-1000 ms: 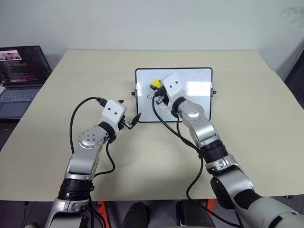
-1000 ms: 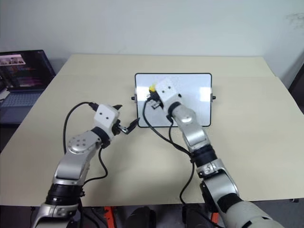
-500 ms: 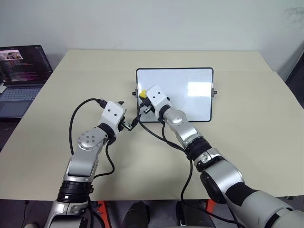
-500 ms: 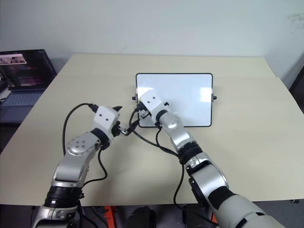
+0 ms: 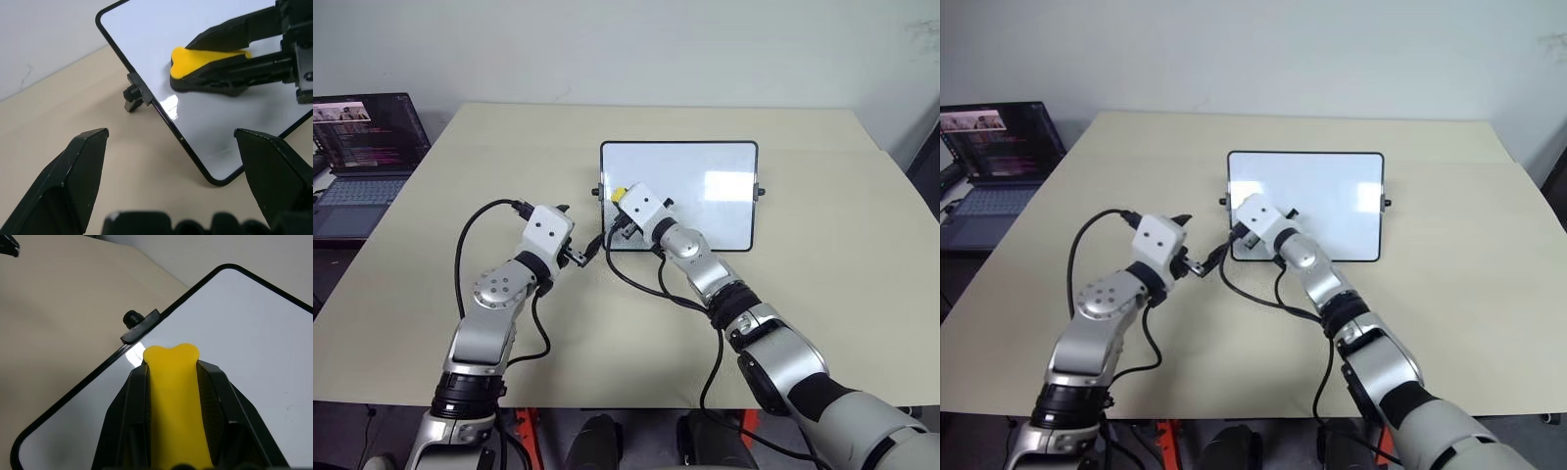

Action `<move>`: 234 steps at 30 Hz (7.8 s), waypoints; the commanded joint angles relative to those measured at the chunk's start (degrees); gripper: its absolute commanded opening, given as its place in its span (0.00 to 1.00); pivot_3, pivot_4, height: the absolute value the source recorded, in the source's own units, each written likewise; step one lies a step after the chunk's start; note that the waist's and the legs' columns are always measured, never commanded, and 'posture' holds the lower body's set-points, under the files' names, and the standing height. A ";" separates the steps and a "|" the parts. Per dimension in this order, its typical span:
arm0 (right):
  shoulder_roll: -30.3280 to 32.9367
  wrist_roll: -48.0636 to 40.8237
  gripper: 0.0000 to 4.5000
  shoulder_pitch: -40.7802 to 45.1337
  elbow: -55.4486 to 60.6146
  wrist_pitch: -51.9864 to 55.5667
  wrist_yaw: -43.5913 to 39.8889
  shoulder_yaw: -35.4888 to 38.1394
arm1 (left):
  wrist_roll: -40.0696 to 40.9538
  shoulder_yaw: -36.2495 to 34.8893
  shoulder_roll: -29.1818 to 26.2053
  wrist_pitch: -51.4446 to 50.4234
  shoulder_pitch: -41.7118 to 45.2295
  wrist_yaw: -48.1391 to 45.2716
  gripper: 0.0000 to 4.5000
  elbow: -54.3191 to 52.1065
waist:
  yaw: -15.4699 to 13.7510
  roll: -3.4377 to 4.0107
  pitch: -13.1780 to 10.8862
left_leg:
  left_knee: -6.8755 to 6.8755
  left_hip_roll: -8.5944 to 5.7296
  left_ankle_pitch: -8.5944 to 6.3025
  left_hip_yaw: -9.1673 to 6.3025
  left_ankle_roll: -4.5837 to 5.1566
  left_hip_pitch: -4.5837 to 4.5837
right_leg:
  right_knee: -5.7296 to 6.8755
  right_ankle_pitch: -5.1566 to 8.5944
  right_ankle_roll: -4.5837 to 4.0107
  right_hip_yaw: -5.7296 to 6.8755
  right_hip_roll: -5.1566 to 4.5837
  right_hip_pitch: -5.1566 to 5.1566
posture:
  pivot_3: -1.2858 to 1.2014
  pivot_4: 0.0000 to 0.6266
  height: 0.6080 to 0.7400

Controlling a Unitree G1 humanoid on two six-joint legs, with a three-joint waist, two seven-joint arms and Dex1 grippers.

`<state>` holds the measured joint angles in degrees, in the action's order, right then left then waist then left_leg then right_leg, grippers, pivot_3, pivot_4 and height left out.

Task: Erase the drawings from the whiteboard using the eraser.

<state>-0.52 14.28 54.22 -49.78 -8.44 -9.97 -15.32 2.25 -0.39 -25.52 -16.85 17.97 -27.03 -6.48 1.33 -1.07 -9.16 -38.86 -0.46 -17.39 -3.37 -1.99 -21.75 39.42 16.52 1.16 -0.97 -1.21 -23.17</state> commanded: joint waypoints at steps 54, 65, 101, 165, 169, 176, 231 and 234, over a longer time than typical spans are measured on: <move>2.32 2.45 0.24 -4.15 6.72 3.25 0.13 -1.12 | 0.28 -0.53 0.01 2.30 2.27 0.42 1.00 0.49 | 0.30 0.06 -0.08 | 0.69 0.06 0.22 0.14 -0.17 -0.05 | -0.41 -0.01 -0.05 -0.05 0.01 -0.23 | 0.52 0.24 1.00; 5.64 2.49 0.24 -7.55 10.73 5.17 -1.40 -0.22 | 0.19 -0.03 0.51 3.21 2.95 0.18 1.00 1.68 | 0.21 0.03 -0.05 | 0.64 0.04 0.24 0.05 -0.14 0.00 | -0.37 -0.02 -0.06 -0.01 0.01 -0.13 | 0.52 0.24 1.00; -5.23 2.34 0.24 2.27 -3.01 0.66 -0.05 -1.96 | -0.09 -3.18 -0.23 0.25 -3.18 3.14 1.00 -5.30 | 2.07 -0.01 -0.02 | 0.76 0.12 0.34 0.37 -0.07 0.62 | 0.05 -0.17 -0.19 -0.27 0.08 0.04 | 0.52 0.24 1.00; 14.73 -15.98 0.24 -21.16 61.33 50.27 -10.95 16.09 | 13.36 1.49 2.13 -9.20 4.85 -7.73 1.00 -9.97 | 0.18 0.03 -0.14 | 0.84 0.04 0.36 -0.06 -0.03 -0.06 | -0.57 -0.12 -0.11 0.05 0.03 -0.11 | 0.52 0.24 1.00; 16.09 -17.23 0.24 -22.92 65.36 55.38 -9.85 18.43 | 18.75 1.59 3.73 -13.21 4.81 -9.88 1.00 -11.12 | 0.28 0.03 -0.14 | 0.85 0.03 0.36 -0.02 -0.02 -0.05 | -0.58 -0.12 -0.11 0.02 0.03 -0.11 | 0.52 0.24 1.00; 19.40 -18.41 0.24 -25.47 67.98 59.31 -7.37 23.93 | 24.69 4.01 2.96 -17.21 5.52 -16.33 1.00 -10.83 | 0.32 0.03 -0.14 | 0.84 0.03 0.36 0.00 -0.02 -0.05 | -0.57 -0.11 -0.11 0.01 0.05 -0.11 | 0.52 0.24 1.00; 20.47 -18.59 0.97 -29.03 50.04 47.64 -1.94 26.50 | 16.63 12.41 0.17 -7.67 6.58 -23.75 1.00 -5.60 | 0.39 0.05 -0.15 | 0.79 0.03 0.37 0.12 0.00 0.00 | -0.47 -0.11 -0.12 -0.10 0.10 -0.11 | 0.52 0.24 1.00; 20.61 -18.60 0.99 -28.85 50.02 47.65 -1.94 26.55 | 16.55 12.43 0.23 -7.56 6.71 -23.51 1.00 -5.44 | 0.39 0.05 -0.14 | 0.78 0.03 0.37 0.13 0.00 -0.01 | -0.47 -0.11 -0.12 -0.10 0.10 -0.11 | 0.52 0.24 1.00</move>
<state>19.26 -4.08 23.84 -0.42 40.54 -12.26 11.06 18.63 13.16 -25.30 -25.29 23.61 -50.64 -10.40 1.72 -1.02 -9.31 -38.08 -0.43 -17.02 -3.24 -1.99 -21.76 38.95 16.42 1.04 -1.07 -1.11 -23.28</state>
